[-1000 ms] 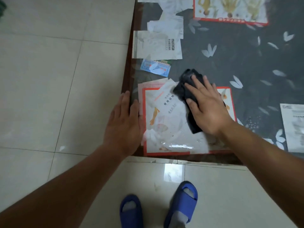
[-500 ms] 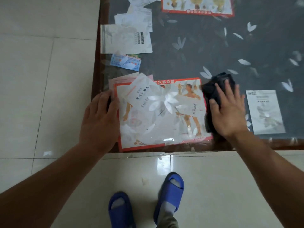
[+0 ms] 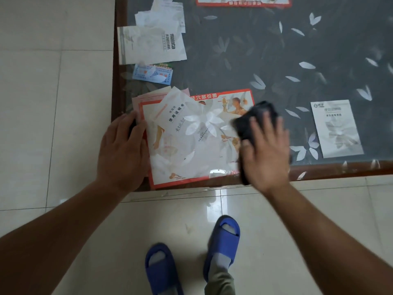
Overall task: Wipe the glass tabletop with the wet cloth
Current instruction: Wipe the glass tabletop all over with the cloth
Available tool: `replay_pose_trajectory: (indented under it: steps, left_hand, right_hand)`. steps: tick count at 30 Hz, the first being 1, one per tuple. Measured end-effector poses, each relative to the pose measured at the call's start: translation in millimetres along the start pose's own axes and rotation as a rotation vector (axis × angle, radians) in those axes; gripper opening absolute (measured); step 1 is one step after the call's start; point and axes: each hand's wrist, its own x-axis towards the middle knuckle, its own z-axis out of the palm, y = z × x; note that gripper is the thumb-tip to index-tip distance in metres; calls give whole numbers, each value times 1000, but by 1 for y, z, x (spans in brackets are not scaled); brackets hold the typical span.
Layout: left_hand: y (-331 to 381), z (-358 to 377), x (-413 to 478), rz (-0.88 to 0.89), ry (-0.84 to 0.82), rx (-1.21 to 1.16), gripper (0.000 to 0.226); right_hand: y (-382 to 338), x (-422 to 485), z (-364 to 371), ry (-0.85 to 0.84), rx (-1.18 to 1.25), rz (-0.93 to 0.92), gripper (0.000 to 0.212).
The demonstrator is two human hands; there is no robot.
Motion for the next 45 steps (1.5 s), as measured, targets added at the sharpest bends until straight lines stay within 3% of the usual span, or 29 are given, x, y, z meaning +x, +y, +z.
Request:
replay_pose_trajectory:
  steps: [4,7,9,11,13,14,18,20,22,24,26,32,36,37,39,42,45]
  left_hand:
    - [-6,0,1,40,10,-4,43]
    - [-6,-2,0,31,-8,8,42]
    - [-3,-4,0,21,-36,31,43]
    - [1,-7,1,12,-91,75,48]
    - [11,-8,1,-13,-138,119,60]
    - [18,-7,1,-37,-150,128,69]
    - [46,4,2,-180,-196,146,112]
    - [52,8,3,-235,-184,133,116]
    - [58,10,3,-216,-144,102,102]
    - [70,16,1,-67,-98,86,67]
    - [87,22,2,36,-76,57,47]
    - [99,24,4,-9,-82,100,48]
    - [101,28,3,-14,-76,98,51]
    - [101,28,4,-15,-72,95,52]
    - [99,28,4,-8,-61,101,52]
    - [98,31,4,-7,-71,112,52]
    - [98,32,4,-16,-84,111,52]
  right_hand:
    - [-82,-20,34,-33,12,-275,56]
    - [-70,-17,33,-88,11,-402,55]
    - [-37,-9,22,-59,-15,-293,56]
    - [-5,2,9,-14,-23,-6,59]
    - [2,5,5,16,-10,228,63]
    - [-7,2,7,27,-12,249,63]
    - [-32,-32,20,-28,3,-193,54]
    - [-7,-32,12,-74,-7,-277,52]
    - [28,-21,0,-38,-22,-145,54]
    - [52,-9,-12,-2,-16,77,59]
    - [53,-6,-11,16,-27,183,63]
    - [93,-6,-23,-115,-76,-86,62]
    - [89,7,-26,7,-14,238,65]
    - [67,4,-19,26,-19,187,64]
    - [25,-13,-1,-10,-39,-107,59]
    - [17,-21,4,-125,-79,-410,56]
    - [63,-5,-10,-62,-91,-204,57]
